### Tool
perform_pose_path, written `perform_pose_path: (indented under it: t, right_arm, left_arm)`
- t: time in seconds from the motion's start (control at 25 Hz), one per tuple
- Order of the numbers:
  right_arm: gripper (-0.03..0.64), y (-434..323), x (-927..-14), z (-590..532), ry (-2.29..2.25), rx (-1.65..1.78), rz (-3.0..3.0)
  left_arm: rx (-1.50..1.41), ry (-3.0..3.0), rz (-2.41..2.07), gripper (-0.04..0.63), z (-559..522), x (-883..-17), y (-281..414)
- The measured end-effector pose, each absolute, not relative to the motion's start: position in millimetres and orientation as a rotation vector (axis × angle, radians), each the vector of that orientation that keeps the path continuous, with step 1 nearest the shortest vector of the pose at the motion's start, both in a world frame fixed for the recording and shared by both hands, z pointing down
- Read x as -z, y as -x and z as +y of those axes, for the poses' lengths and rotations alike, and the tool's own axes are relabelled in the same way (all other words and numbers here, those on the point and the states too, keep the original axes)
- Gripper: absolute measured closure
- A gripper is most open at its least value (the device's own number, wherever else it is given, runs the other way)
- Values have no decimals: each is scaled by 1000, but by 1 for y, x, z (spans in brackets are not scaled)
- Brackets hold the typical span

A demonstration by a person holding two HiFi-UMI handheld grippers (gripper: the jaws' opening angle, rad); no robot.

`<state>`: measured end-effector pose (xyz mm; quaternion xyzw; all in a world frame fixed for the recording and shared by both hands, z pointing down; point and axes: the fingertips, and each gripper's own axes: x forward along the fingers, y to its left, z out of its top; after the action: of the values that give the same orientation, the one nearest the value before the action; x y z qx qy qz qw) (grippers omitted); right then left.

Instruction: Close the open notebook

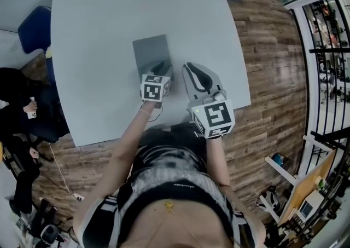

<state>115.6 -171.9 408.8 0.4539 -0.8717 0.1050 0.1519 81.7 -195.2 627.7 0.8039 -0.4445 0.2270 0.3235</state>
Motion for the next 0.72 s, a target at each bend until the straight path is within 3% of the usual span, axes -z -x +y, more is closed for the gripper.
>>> perform_pose_path:
  t: [0.72]
  right_arm:
    - [574, -88, -435, -164, -1238, -296, -2454]
  left_arm:
    - [-507, -2173, -1194, 561, -176, -581, -39]
